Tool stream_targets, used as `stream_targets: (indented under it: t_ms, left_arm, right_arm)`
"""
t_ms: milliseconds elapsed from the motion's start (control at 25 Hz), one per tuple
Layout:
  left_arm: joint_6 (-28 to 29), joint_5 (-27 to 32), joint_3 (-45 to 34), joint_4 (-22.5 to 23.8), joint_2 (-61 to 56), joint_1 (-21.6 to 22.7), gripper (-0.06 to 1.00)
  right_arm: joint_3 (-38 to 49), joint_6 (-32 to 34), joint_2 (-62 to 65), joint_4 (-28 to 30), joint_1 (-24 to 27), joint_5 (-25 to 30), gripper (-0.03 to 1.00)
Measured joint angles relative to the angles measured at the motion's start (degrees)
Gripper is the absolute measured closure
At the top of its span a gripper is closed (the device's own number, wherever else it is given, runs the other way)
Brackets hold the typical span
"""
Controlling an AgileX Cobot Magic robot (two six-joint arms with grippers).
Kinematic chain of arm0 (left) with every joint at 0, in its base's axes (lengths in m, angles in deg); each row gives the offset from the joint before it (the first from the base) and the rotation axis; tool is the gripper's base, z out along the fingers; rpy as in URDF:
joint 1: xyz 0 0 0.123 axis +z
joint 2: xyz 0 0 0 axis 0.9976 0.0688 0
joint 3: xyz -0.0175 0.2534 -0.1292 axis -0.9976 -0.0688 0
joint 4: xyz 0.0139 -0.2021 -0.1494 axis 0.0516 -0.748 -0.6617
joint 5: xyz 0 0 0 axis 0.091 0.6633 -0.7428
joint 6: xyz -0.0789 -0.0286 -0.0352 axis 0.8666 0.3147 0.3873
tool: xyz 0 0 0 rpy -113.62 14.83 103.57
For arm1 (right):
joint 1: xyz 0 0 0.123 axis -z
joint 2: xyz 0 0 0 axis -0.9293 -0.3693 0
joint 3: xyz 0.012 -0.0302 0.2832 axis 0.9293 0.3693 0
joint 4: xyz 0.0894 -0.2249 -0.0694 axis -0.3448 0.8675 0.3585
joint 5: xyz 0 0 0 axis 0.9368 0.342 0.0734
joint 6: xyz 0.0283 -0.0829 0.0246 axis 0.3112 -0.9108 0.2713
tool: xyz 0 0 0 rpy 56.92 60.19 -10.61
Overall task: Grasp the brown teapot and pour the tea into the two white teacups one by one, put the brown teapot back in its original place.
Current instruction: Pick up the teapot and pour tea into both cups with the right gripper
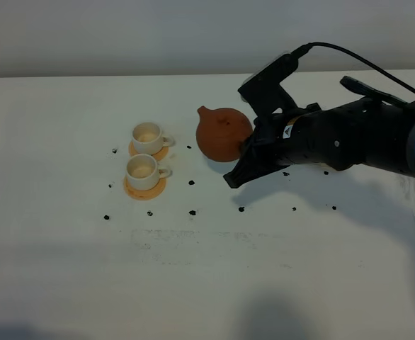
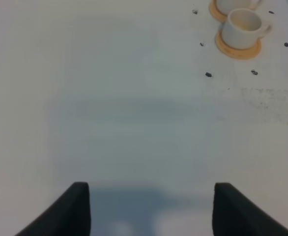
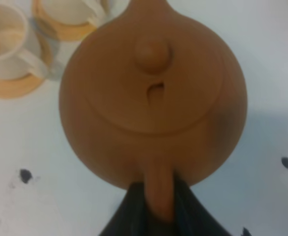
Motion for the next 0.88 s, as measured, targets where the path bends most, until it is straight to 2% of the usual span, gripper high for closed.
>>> stream_targets:
  t_ms: [320, 880]
  left_arm:
    - [0.0, 0.0, 0.0, 0.0, 0.0, 0.0, 0.42]
    - [0.0, 0.0, 0.0, 0.0, 0.0, 0.0, 0.42]
  right_arm:
    - [0.0, 0.0, 0.0, 0.8, -2.1, -1.5, 0.85]
    - [-2.8, 0.1, -2.8, 3.7, -5.6, -0.1, 0.85]
